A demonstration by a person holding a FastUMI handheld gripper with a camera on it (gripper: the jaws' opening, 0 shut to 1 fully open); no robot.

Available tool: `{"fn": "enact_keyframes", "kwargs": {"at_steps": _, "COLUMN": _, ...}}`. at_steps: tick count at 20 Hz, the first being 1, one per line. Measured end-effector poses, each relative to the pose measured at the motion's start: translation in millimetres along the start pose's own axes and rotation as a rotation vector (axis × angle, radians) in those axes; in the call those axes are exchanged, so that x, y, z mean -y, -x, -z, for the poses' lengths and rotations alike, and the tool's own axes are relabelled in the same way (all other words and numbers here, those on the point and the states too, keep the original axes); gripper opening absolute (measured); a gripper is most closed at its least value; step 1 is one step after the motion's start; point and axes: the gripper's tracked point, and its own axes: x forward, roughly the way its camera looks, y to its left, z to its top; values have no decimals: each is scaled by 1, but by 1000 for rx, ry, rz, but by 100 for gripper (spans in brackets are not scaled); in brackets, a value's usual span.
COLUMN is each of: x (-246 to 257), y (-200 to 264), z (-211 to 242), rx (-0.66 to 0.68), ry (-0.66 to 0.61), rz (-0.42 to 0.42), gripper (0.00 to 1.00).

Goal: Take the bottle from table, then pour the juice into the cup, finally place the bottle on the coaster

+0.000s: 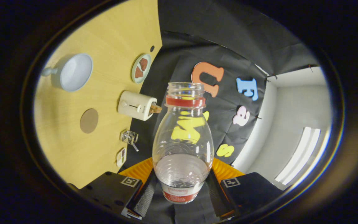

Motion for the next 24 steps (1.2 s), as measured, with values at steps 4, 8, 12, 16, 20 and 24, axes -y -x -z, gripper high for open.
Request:
{"fn": "enact_keyframes", "kwargs": {"at_steps": 4, "x": -2, "y": 6, "z": 12, "rx": -23, "ry": -186, "rz": -17, "gripper": 82}}
{"fn": "enact_keyframes", "kwargs": {"at_steps": 8, "x": -2, "y": 12, "z": 16, "rx": -5, "ry": -448, "rz": -34, "gripper": 82}}
{"fn": "enact_keyframes", "kwargs": {"at_steps": 12, "x": -8, "y": 18, "z": 23, "rx": -9, "ry": -736, "rz": -83, "gripper": 82}}
{"fn": "enact_keyframes", "kwargs": {"at_steps": 16, "x": -7, "y": 20, "z": 25, "rx": -1, "ry": -998, "rz": -116, "gripper": 82}}
{"fn": "enact_keyframes", "kwargs": {"at_steps": 20, "x": 11, "y": 21, "z": 29, "rx": 17, "ry": -1233, "rz": -118, "gripper": 82}}
{"fn": "enact_keyframes", "kwargs": {"at_steps": 24, "x": 31, "y": 18, "z": 56, "rx": -9, "ry": -1364, "rz": -45, "gripper": 82}}
